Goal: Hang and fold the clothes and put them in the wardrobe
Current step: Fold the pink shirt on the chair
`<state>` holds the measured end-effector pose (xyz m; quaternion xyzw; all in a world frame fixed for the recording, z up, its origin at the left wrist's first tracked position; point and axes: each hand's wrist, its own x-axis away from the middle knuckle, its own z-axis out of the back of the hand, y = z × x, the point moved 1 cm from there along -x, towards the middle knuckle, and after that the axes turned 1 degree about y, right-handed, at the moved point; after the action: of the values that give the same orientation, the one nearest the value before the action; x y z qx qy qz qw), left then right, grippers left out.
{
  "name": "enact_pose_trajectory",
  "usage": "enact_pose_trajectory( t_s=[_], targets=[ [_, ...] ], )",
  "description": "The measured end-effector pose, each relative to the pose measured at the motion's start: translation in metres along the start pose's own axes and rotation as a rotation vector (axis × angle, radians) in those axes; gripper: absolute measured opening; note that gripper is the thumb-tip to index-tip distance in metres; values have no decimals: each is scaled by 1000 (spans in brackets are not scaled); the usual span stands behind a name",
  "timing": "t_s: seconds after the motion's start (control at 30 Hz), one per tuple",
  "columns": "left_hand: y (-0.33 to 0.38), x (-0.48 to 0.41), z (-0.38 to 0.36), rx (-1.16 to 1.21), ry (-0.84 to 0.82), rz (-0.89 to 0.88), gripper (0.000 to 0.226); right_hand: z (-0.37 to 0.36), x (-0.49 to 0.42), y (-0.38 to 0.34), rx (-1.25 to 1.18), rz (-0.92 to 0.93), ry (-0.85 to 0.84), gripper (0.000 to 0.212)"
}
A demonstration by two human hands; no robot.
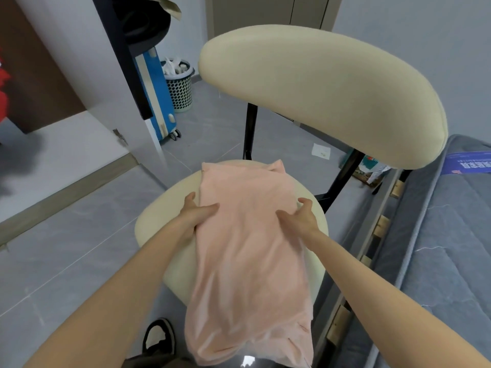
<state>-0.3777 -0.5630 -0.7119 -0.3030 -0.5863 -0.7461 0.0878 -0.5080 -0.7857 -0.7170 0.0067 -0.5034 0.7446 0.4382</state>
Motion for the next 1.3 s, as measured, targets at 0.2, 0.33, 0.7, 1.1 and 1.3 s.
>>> enact_pose_trajectory(
  t_s=[0.2, 0.33, 0.7, 1.1, 1.3],
  targets=[
    [5, -6, -1, -150, -113, -226, 88, 3, -11, 1, -221, 97, -108, 77],
    [11, 9, 12, -124, -188, -325, 60, 20, 0, -1, -272, 222, -181, 53],
    [45, 81, 45, -778, -115, -514, 55, 74, 66, -34, 237, 503, -232, 54],
    [133, 176, 42, -923, 333, -887, 9, 123, 130, -113, 652, 806, 210, 22],
    [201, 213, 53, -769, 530, -1216, 3, 156, 164, -184, 403, 1080, 516, 12]
  ],
)
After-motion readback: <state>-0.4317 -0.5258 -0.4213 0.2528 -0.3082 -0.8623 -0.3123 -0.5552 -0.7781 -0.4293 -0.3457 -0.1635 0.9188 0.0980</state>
